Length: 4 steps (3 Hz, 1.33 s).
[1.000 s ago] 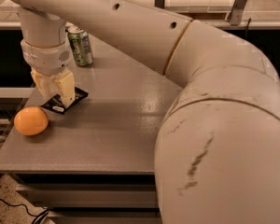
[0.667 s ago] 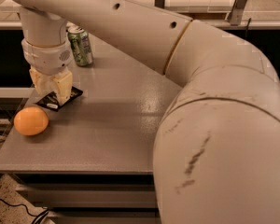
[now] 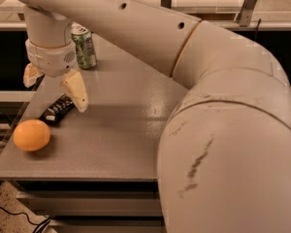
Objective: Move rxbar chocolate near orange
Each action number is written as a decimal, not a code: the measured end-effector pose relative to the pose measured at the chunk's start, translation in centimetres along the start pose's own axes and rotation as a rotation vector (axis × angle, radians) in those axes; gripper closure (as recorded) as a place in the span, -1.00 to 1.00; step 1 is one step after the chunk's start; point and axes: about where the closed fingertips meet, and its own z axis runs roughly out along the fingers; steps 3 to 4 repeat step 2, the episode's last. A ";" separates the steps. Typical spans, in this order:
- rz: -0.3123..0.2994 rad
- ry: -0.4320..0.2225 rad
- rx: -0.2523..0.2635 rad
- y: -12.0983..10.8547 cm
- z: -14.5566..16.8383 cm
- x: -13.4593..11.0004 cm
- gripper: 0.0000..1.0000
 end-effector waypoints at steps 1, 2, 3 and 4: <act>0.005 -0.004 0.000 0.0 0.0 0.2 -1.00; 0.004 -0.012 0.002 -0.1 0.1 0.3 -1.00; 0.004 -0.012 0.002 -0.1 0.1 0.3 -1.00; 0.004 -0.012 0.002 -0.1 0.1 0.3 -1.00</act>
Offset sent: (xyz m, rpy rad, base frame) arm 0.0003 -0.0104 0.0009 -0.0199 0.0386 0.0053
